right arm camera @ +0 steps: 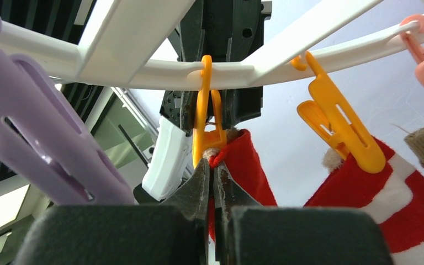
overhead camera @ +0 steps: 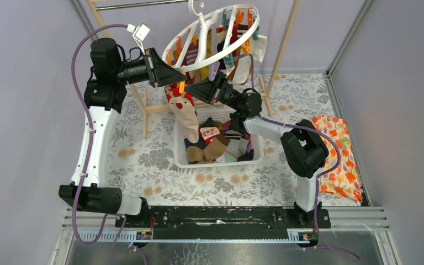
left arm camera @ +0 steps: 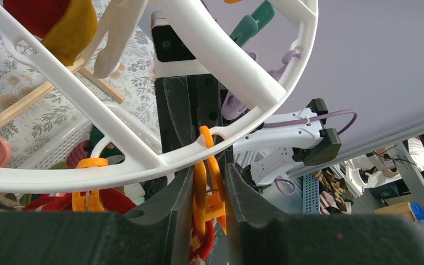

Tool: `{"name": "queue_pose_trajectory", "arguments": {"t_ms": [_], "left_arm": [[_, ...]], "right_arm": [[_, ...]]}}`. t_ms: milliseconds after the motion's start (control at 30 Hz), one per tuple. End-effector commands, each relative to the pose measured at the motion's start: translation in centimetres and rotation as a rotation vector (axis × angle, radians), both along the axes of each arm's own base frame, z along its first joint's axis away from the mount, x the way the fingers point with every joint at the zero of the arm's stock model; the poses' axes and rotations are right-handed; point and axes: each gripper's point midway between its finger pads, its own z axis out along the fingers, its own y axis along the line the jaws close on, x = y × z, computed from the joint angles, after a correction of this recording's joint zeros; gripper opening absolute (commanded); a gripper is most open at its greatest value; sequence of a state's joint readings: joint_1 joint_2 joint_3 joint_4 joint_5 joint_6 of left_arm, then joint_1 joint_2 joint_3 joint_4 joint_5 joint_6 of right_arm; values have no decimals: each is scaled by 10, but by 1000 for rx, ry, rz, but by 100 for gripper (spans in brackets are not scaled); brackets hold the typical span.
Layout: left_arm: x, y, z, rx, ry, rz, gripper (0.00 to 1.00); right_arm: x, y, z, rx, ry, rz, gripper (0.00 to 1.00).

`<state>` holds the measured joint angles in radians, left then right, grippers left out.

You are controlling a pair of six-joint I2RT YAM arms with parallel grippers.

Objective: Clip the socks to the hanger
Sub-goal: Clamp the sock onto the hanger.

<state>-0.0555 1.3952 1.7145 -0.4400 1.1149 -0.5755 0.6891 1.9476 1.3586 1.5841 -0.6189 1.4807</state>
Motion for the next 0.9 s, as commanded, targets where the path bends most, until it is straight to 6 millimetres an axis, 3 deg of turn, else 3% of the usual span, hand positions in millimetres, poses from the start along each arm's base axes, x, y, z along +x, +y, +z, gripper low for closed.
{"name": "queue_pose_trajectory", "arguments": {"t_ms": [0, 267, 667, 733, 867], "left_arm": [[-23, -3, 18, -12, -93, -73, 0], [-25, -3, 19, -12, -98, -75, 0], [-24, -3, 19, -15, -95, -75, 1], [-24, -3, 17, -14, -93, -72, 8], [-23, -2, 16, -9, -100, -57, 43]], "right_arm": [[-24, -30, 51, 184, -139, -75, 0], [-20, -39, 51, 199, -120, -142, 0], [-24, -29, 51, 200, -122, -99, 0], [-25, -28, 52, 206, -119, -97, 0], [-26, -26, 55, 217, -116, -91, 0]]}}
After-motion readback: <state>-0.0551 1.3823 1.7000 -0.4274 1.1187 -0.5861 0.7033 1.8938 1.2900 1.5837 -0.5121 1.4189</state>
